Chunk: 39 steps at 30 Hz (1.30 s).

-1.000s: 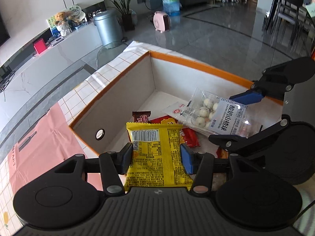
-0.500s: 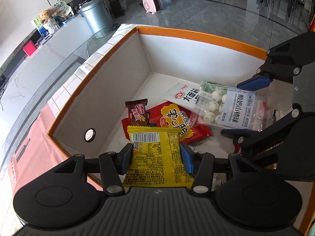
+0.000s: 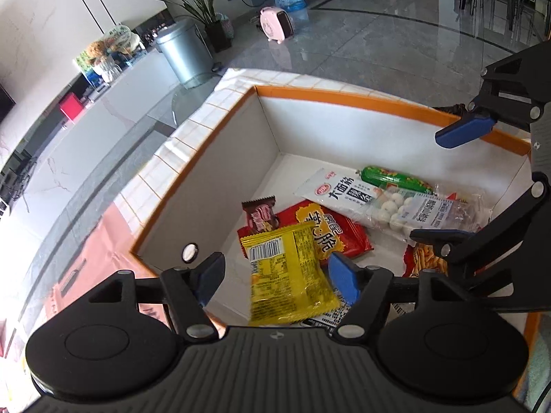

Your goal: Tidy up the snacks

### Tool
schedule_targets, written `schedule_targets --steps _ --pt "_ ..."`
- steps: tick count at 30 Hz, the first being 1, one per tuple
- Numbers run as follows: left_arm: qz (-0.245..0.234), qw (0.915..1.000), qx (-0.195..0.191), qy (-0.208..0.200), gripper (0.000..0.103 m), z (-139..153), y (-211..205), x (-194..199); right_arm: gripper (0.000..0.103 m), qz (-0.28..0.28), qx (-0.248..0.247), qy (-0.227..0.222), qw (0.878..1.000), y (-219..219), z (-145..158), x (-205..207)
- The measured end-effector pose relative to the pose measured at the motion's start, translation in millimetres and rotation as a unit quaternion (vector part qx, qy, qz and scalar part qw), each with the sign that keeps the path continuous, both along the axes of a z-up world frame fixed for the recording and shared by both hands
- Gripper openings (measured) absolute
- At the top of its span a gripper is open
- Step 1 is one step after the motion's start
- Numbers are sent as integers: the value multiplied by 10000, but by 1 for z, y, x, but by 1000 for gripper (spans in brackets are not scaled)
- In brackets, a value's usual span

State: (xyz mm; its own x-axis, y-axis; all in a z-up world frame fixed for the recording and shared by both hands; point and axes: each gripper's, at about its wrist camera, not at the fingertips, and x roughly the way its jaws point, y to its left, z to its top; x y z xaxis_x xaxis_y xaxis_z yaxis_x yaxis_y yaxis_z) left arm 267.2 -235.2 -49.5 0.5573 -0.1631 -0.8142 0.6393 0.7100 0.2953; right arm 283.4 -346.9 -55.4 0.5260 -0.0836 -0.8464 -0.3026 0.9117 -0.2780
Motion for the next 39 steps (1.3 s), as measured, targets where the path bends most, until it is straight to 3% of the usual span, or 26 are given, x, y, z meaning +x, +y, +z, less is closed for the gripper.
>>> schedule_targets --steps 10,16,22,28,32,39 --pt "249 9963 -369 -732 82 60 22 -39 74 -179 194 -730 9970 -2 65 -43" --pt "539 9869 -868 -1245 82 101 51 -75 79 -448 899 -1340 9859 0 112 -86" --pt "830 9751 -1389 -1514 82 125 84 -112 79 -647 1535 -1758 9702 18 137 -132" --pt "1160 9627 -1654 -1797 86 132 112 -143 81 -738 1725 -2188 9576 45 143 -176" --pt "1396 9554 -1792 -1886 89 127 129 -160 89 -697 1869 -2334 9517 67 136 -201" --pt "1712 9505 -1718 -1944 91 109 156 -183 93 -739 1738 -2581 9475 102 117 -228"
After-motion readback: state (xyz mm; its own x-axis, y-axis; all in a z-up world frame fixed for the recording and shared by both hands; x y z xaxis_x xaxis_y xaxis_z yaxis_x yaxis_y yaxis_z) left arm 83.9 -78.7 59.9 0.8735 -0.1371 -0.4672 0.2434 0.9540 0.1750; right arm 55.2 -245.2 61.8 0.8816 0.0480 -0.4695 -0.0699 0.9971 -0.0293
